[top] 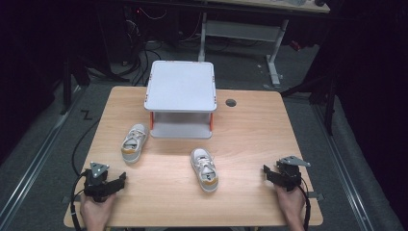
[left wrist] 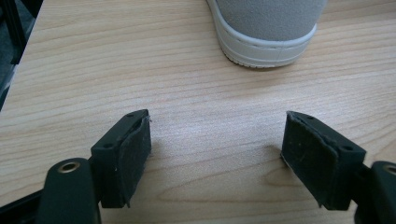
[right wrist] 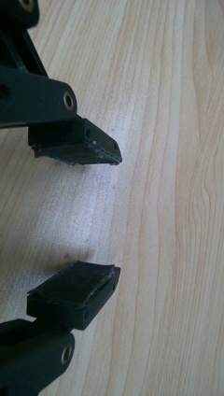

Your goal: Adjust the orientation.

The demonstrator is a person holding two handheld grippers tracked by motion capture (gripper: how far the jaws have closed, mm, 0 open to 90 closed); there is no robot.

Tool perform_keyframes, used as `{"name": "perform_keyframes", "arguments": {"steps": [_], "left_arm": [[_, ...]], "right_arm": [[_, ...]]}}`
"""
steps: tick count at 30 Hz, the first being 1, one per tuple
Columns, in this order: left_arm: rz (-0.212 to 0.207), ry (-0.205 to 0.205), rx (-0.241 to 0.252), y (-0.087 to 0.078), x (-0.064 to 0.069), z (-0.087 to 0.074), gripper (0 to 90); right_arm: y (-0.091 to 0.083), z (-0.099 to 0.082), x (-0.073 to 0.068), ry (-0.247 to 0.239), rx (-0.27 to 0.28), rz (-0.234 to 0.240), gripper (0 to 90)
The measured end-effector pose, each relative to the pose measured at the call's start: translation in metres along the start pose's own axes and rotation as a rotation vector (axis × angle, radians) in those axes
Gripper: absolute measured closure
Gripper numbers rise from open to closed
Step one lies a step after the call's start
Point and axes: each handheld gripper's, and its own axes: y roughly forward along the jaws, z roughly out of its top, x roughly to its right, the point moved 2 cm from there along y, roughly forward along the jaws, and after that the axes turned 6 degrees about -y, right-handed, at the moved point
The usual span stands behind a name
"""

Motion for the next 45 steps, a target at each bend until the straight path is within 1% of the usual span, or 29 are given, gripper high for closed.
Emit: {"name": "perform_keyframes", "arguments": {"steps": [12, 18, 19, 21, 23, 25, 27, 28, 30, 31, 33, 34, 35, 38, 40, 43, 45], "left_arm": [[0.005, -0.004, 0.002, 0.0, 0.001, 0.0, 24.0], [-0.007, 0.012, -0.001, 0.0, 0.001, 0.0, 25.0], [-0.007, 0.013, -0.009, -0.001, 0.0, 0.001, 26.4], [-0.014, 0.022, -0.028, -0.002, 0.0, 0.003, 32.3], [-0.016, 0.025, -0.047, -0.004, 0.001, 0.004, 34.4], [-0.018, 0.009, -0.048, -0.004, 0.0, 0.005, 35.9], [-0.026, -0.017, -0.057, -0.005, -0.003, 0.006, 36.7], [-0.035, -0.034, -0.053, -0.007, -0.005, 0.007, 37.7], [-0.036, -0.047, -0.043, -0.011, -0.007, 0.01, 39.5], [-0.041, -0.053, -0.031, -0.015, -0.008, 0.013, 40.3], [-0.044, -0.06, -0.021, -0.021, -0.009, 0.019, 42.7], [-0.042, -0.064, -0.024, -0.023, -0.01, 0.021, 43.8], [-0.037, -0.073, -0.029, -0.025, -0.012, 0.028, 44.2], [-0.036, -0.082, -0.027, -0.028, -0.015, 0.04, 45.8], [-0.048, -0.083, -0.018, -0.028, -0.016, 0.05, 46.2], [-0.06, -0.078, -0.003, -0.028, -0.017, 0.068, 45.7], [-0.069, -0.072, -0.004, -0.026, -0.016, 0.08, 46.3]], "right_arm": [[0.0, 0.0, 0.0, -0.001, -0.001, 0.002, 38.8], [0.0, 0.0, 0.0, 0.0, -0.001, 0.002, 38.8], [0.0, 0.0, 0.0, 0.0, -0.001, 0.002, 38.8], [0.0, 0.0, 0.0, 0.0, -0.001, 0.002, 38.8], [0.0, 0.0, 0.0, 0.0, -0.001, 0.002, 38.8], [0.0, 0.0, 0.0, -0.001, -0.001, 0.003, 38.8], [0.0, 0.0, -0.001, 0.0, -0.001, 0.003, 38.7], [0.0, 0.0, -0.001, 0.002, -0.002, 0.003, 38.8], [0.0, 0.0, -0.001, 0.002, -0.002, 0.003, 38.7], [0.0, 0.0, -0.001, 0.002, -0.002, 0.003, 38.8], [0.0, 0.0, -0.001, 0.002, -0.002, 0.003, 38.8], [0.0, 0.0, -0.001, 0.002, -0.001, 0.003, 38.8], [0.0, 0.0, -0.001, 0.002, -0.002, 0.002, 38.8], [-0.001, 0.0, -0.001, 0.003, -0.002, 0.002, 38.8], [-0.001, 0.0, -0.001, 0.004, -0.002, 0.003, 38.8], [-0.001, 0.0, -0.001, 0.004, -0.002, 0.003, 38.8], [-0.001, 0.0, -0.001, 0.004, -0.002, 0.003, 38.8]]}}
